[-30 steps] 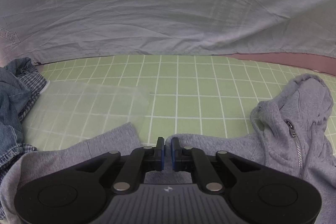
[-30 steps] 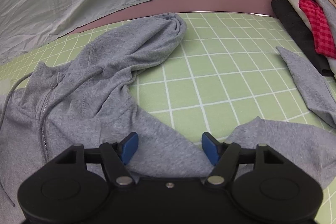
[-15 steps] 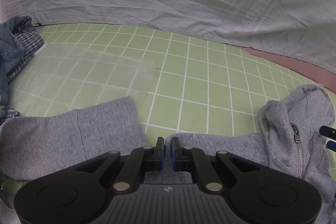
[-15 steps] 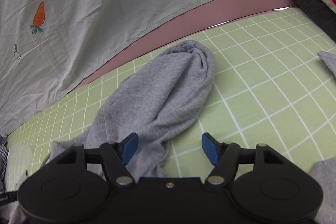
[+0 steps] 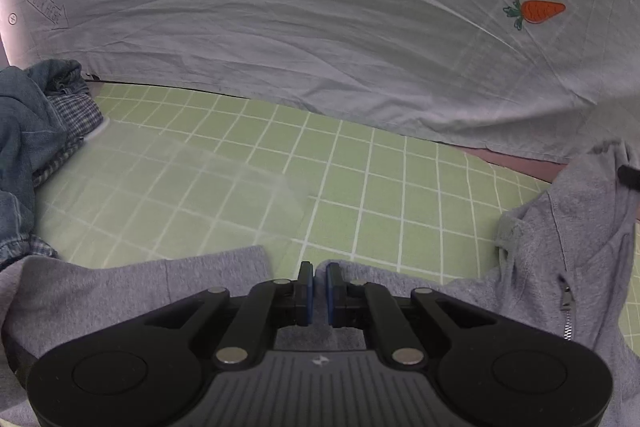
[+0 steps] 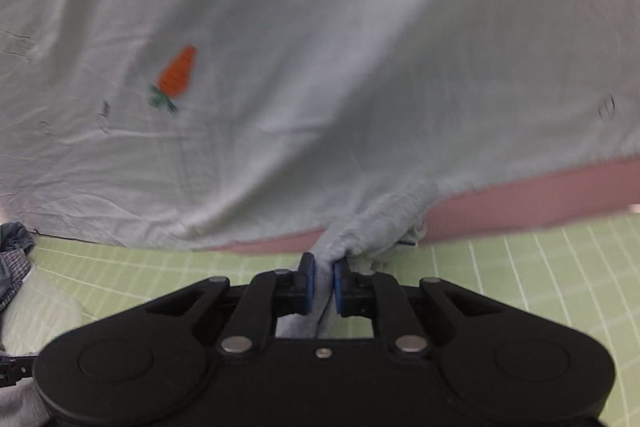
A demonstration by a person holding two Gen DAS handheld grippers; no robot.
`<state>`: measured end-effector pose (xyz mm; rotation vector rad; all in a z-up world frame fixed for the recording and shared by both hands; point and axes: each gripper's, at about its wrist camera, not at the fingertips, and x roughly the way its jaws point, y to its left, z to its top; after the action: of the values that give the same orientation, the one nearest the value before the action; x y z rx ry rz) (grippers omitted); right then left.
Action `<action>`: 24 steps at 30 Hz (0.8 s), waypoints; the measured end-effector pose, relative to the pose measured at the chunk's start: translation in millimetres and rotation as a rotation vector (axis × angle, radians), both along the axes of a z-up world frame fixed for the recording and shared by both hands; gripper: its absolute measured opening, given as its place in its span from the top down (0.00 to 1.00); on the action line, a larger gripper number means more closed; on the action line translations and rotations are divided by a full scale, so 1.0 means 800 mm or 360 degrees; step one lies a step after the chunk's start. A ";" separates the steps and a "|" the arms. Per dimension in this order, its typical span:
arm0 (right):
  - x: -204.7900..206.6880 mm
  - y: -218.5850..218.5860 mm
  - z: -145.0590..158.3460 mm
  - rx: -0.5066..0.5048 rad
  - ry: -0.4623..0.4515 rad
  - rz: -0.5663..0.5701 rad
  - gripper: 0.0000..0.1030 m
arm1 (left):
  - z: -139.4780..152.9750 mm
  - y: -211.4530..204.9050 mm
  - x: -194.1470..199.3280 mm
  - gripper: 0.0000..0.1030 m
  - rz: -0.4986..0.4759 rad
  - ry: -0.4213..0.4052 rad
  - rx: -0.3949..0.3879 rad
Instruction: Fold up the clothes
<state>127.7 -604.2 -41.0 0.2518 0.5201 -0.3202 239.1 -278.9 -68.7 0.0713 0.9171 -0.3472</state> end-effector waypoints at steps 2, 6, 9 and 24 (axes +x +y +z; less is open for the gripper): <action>0.007 0.010 -0.001 -0.0081 0.0058 0.0060 0.89 | -0.012 0.005 0.003 0.89 0.0055 0.0075 0.0008; -0.004 0.011 -0.033 -0.0077 0.0321 -0.0022 0.52 | -0.010 0.017 -0.011 0.70 0.0085 0.0085 -0.0011; -0.061 0.022 -0.034 -0.0019 0.0323 -0.0111 0.24 | 0.002 0.028 -0.029 0.44 0.0075 0.0062 -0.0031; -0.336 0.137 -0.035 0.0128 0.0457 -0.0454 0.00 | 0.020 0.085 -0.222 0.33 -0.0152 0.0245 -0.0042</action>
<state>-141.3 -494.9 -69.0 0.3621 0.7831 -0.6192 61.6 -210.9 -52.9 0.0650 1.0633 -0.4582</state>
